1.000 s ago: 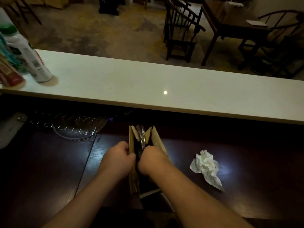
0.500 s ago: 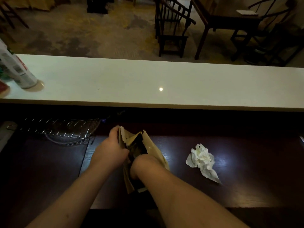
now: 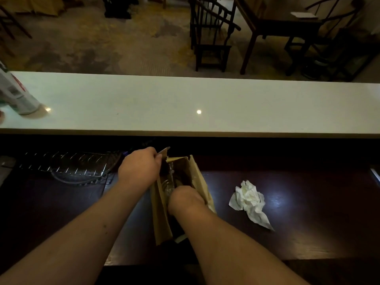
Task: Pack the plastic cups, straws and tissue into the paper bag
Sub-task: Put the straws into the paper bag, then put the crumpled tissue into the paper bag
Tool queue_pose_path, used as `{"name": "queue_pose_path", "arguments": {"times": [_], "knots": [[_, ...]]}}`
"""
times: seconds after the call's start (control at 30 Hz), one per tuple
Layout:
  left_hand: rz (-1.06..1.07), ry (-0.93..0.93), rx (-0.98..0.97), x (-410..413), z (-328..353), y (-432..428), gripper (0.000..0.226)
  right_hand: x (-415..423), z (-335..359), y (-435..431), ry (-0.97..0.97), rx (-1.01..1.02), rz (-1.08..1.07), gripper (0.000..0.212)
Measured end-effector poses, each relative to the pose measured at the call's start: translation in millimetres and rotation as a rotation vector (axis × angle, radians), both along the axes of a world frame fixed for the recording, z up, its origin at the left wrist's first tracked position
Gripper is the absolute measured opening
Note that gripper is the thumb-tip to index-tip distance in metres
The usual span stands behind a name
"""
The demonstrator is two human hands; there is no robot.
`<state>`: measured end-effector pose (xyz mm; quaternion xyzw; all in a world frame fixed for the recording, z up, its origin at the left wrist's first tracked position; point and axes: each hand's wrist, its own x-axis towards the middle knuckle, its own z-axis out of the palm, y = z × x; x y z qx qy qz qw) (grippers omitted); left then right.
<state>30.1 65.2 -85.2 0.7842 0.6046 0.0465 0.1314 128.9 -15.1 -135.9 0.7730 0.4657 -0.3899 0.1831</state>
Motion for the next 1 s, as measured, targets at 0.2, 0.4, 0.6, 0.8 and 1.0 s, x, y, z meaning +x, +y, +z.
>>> {"name": "queue_pose_path", "arguments": {"times": [0.2, 0.4, 0.6, 0.8, 1.0], "knots": [[0.022, -0.085, -0.077, -3.9, 14.0, -15.1, 0.054, 10.9, 23.9, -8.5, 0.087, 0.175, -0.134, 0.033], [0.103, -0.137, -0.322, -30.7, 17.2, -64.2, 0.038, 25.9, 76.7, -54.5, 0.029, 0.794, 0.049, 0.023], [0.130, -0.156, -0.311, -44.1, 6.4, -81.5, 0.012, 164.6, 15.9, -85.4, -0.236, 0.600, -0.211, 0.059], [0.138, -0.188, -0.332, -38.6, 5.6, -91.1, 0.016, 209.7, -87.4, -111.0, -0.102, 0.327, -0.359, 0.054], [0.170, -0.173, -0.340, -44.0, 6.0, -90.1, 0.014, 154.5, -7.1, -83.4, 0.169, 0.955, -0.479, 0.042]]}}
